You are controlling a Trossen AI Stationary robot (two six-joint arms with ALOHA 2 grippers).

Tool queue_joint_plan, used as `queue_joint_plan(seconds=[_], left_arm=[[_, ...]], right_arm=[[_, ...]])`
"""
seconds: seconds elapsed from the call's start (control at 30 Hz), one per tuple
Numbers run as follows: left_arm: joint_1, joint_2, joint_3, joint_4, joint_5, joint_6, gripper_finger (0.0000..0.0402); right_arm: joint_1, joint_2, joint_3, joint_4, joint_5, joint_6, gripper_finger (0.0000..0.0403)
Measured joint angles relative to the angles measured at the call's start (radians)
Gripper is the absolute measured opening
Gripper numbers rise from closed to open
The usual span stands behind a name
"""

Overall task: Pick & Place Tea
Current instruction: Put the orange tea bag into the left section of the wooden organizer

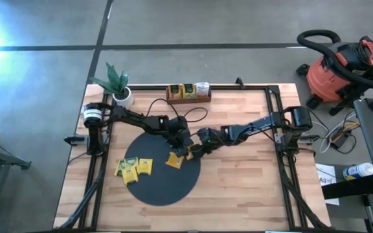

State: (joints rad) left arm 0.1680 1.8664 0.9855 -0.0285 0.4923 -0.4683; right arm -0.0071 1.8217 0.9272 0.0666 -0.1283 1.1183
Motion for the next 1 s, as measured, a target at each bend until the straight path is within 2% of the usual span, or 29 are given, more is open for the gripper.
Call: queue_joint_plan(seconds=[0.27, 0.47, 0.6, 0.73, 0.87, 1.0], left_arm=[[0.000, 0.000, -0.002, 0.008, 0.001, -0.001, 0.0154], [0.001, -0.007, -0.002, 0.004, 0.006, -0.002, 0.0154], [0.003, -0.053, 0.000, -0.016, 0.012, -0.004, 0.0154], [0.017, -0.147, -0.003, -0.046, 0.002, -0.022, 0.0154], [0.032, -0.278, -0.010, -0.138, -0.077, -0.024, 0.0154], [0.040, -0.430, -0.010, -0.215, -0.274, -0.037, 0.0154]], right_arm=[[-0.006, 0.000, 0.000, -0.001, 0.026, -0.003, 0.0083], [-0.007, -0.001, 0.000, -0.001, 0.045, -0.059, 0.0047], [-0.007, -0.017, 0.000, -0.003, 0.045, -0.112, 0.0015], [-0.006, -0.065, 0.000, -0.009, 0.063, -0.146, 0.0009], [0.009, -0.152, 0.007, -0.032, 0.181, -0.217, 0.0009], [0.056, -0.229, 0.074, -0.189, 0.423, -0.369, 0.0009]])
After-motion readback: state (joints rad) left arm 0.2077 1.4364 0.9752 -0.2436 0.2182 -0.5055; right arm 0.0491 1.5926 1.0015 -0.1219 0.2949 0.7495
